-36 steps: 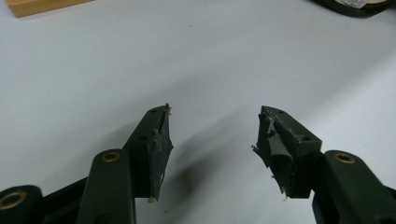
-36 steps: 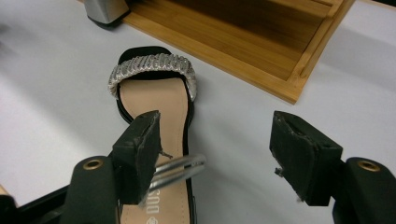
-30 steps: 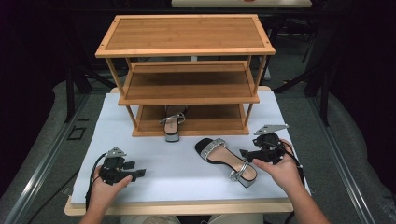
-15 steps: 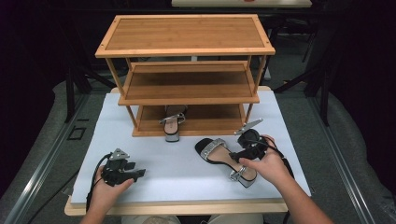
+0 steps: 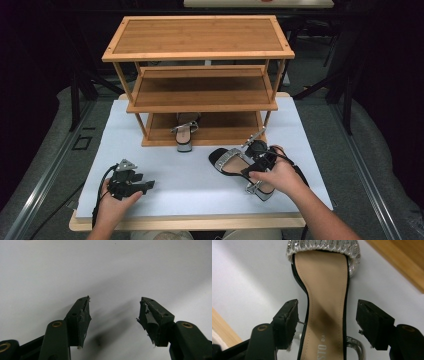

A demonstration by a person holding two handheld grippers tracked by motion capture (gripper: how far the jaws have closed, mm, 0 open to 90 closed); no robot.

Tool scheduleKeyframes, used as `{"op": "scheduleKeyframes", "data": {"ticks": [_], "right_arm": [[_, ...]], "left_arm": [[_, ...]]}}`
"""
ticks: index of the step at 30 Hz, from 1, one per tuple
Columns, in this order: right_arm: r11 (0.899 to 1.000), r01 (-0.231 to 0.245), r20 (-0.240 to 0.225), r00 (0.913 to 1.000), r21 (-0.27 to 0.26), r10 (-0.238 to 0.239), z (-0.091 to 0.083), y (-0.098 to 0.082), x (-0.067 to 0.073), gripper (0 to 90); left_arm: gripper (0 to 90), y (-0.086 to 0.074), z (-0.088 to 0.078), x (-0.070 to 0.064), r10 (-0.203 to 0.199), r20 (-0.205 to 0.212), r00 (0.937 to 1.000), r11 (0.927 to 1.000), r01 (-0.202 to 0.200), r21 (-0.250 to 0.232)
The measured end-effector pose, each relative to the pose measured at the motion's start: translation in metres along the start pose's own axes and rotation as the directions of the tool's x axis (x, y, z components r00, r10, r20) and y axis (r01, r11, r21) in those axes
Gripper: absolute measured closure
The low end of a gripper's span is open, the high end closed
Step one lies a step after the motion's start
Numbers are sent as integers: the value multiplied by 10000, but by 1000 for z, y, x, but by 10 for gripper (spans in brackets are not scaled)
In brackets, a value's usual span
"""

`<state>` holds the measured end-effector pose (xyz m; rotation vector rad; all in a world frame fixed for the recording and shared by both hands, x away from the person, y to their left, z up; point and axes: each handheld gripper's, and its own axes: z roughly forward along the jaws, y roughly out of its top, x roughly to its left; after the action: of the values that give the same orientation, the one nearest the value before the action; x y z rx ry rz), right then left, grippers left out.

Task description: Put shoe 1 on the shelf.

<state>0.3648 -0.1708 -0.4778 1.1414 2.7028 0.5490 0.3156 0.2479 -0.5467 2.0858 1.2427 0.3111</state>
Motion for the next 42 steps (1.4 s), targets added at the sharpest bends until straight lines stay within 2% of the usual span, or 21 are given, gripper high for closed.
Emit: {"op": "scheduleKeyframes", "data": {"ticks": [4,12,15,16,17,19,20,21,26,29,34,35,39,42], "right_arm": [[9978,-26,-100,9999,657,32,4,3,1,354],[9922,181,-61,9998,1230,-175,12,11,2,368],[9896,65,-174,9998,1440,-41,17,13,-1,369],[9863,64,96,9999,1650,-81,18,14,-1,369],[9845,-55,-58,10000,1753,66,20,14,-2,364],[9836,-49,-185,9998,1801,84,22,14,-3,364],[9808,6,-57,10000,1951,5,22,14,-3,363],[9806,15,-228,9997,1961,30,23,14,-4,363],[9704,-1,-103,9999,2413,27,27,16,-4,369],[9685,-77,-238,9996,2491,140,30,15,-4,384],[9633,-95,-98,9999,2683,126,32,16,-4,390],[9602,-252,-81,9996,2781,286,32,17,-4,393],[9528,-381,-445,9975,3013,540,34,19,-8,400],[9547,-308,-470,9978,2960,468,33,19,-10,409]], "left_arm": [[418,-1,0,1,-88,25,10000,10000,88,-5],[418,-1,1,0,-14,-36,10000,10000,14,20],[418,-1,1,1,3,-2,10000,10000,-3,76],[418,-1,2,1,10,18,10000,10000,-10,86],[417,-1,2,2,-34,40,10000,9999,34,101],[414,-1,3,3,-182,154,9997,9998,181,56],[413,-1,2,3,-254,244,9994,9997,253,47],[410,0,2,4,-255,272,9993,9997,255,28],[399,-1,3,6,-255,243,9994,9996,251,162],[399,-2,2,6,-281,262,9993,9996,278,106],[398,-4,2,7,-336,272,9991,9994,333,125],[399,-4,2,8,-318,294,9991,9994,314,140],[396,-4,1,9,-287,251,9993,9995,284,119],[396,-5,1,12,-363,283,9989,9993,360,101]]}}
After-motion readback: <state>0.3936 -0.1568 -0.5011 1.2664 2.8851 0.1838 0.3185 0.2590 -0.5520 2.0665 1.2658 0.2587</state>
